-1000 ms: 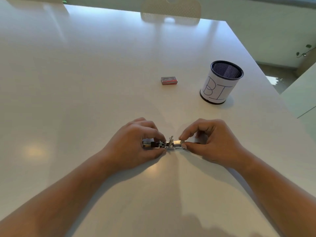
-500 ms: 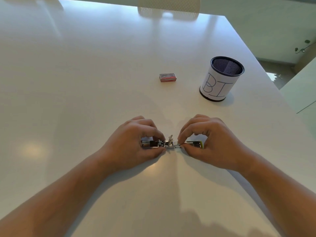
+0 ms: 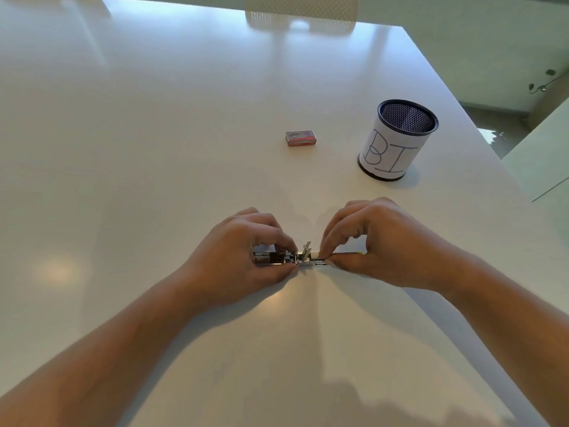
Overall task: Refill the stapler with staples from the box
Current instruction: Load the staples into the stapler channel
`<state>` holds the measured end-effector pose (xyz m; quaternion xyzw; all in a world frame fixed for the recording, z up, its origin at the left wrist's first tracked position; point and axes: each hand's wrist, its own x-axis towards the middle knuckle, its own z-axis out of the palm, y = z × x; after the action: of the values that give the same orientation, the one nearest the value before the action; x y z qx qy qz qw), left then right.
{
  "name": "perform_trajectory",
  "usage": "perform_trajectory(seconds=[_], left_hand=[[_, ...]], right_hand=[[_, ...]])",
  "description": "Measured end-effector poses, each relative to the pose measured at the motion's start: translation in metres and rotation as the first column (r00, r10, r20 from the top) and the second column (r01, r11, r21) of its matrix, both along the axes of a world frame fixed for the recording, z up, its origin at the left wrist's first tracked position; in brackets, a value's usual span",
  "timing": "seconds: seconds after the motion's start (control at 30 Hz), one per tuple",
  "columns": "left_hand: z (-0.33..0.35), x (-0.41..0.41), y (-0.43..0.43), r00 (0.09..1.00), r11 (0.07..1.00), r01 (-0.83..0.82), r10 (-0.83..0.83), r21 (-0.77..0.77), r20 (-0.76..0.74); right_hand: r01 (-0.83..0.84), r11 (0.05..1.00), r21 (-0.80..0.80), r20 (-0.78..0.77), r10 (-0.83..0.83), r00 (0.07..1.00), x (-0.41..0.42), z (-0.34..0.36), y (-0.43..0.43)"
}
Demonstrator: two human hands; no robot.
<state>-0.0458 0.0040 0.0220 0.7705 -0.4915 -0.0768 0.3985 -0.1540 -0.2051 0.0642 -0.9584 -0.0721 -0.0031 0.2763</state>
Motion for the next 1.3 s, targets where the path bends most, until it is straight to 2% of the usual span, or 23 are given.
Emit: perform_trajectory(seconds=[0.5, 1.13, 1.3], left_hand=[[-0.0008, 0.0009, 0.0008, 1.0, 1.0, 0.005, -0.005, 0.008, 0.017], [-0.002, 0.0023, 0.0006, 1.0, 1.0, 0.011, -0.011, 0.005, 0.016], [-0.0018, 0.0018, 0.0004, 1.0, 1.0, 0.002, -0.002, 0.001, 0.013]], right_hand=[[0.04, 0.999, -0.031, 0.062, -0.038, 0.997, -0.0057, -0.0018, 0.0056], [0.069, 0.996, -0.063, 0.03, -0.068, 0.997, -0.008, -0.0031, 0.0064], [0.105, 0.987, -0.121, -0.049, -0.112, 0.993, 0.0004, 0.0025, 0.0072]])
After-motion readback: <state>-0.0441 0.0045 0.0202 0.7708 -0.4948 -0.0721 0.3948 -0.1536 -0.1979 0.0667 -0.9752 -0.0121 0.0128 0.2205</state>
